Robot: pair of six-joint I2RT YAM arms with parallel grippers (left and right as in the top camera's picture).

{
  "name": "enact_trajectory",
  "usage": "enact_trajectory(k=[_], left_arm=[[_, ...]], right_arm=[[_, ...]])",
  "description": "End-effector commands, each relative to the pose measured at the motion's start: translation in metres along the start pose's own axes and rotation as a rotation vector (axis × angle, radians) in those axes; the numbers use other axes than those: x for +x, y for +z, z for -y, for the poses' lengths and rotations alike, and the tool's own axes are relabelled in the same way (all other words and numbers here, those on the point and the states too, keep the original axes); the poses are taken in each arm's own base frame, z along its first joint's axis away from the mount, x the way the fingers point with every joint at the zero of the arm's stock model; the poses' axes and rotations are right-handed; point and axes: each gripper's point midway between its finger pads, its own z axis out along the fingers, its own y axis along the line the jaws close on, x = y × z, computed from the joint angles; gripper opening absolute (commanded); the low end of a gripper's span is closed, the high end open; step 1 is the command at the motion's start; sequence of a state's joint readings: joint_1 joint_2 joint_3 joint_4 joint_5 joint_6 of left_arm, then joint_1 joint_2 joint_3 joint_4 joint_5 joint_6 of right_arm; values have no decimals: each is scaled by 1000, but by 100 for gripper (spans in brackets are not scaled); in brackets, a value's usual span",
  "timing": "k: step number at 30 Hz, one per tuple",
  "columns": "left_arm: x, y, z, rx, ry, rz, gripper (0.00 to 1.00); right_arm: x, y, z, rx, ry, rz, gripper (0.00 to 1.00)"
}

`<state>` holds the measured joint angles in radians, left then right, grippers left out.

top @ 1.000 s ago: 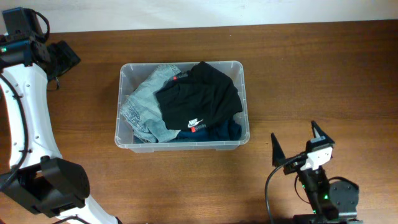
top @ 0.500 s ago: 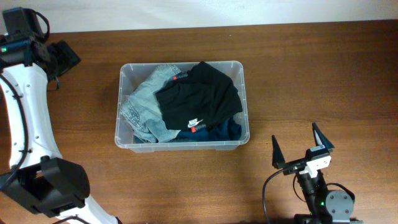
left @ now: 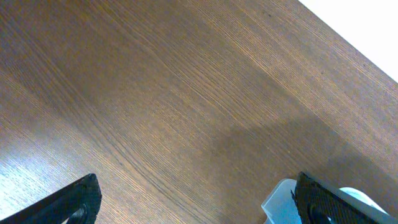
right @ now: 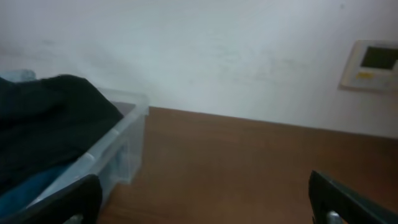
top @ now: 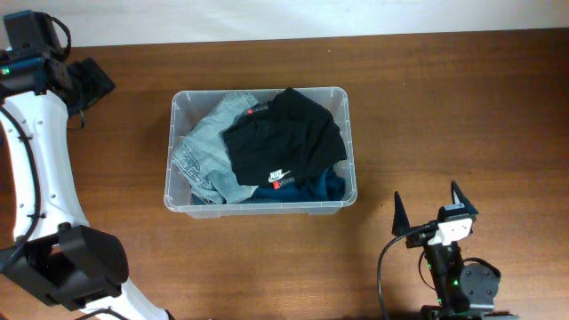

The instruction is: Pack container

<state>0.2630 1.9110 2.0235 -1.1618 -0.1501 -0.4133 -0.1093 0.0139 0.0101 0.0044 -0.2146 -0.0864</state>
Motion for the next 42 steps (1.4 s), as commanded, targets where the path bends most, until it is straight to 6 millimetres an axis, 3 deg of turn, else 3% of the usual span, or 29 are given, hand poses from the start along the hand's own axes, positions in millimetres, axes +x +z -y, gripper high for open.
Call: enact_trajectory(k=[1,42], left_arm=[[-2,0,0,-3,-13,5,99],[-1,1,1,-2,-12,3,99]], right_arm=[[16,-1,9,52,8,-62,99],[18,-2,13,73,8,-69,99]])
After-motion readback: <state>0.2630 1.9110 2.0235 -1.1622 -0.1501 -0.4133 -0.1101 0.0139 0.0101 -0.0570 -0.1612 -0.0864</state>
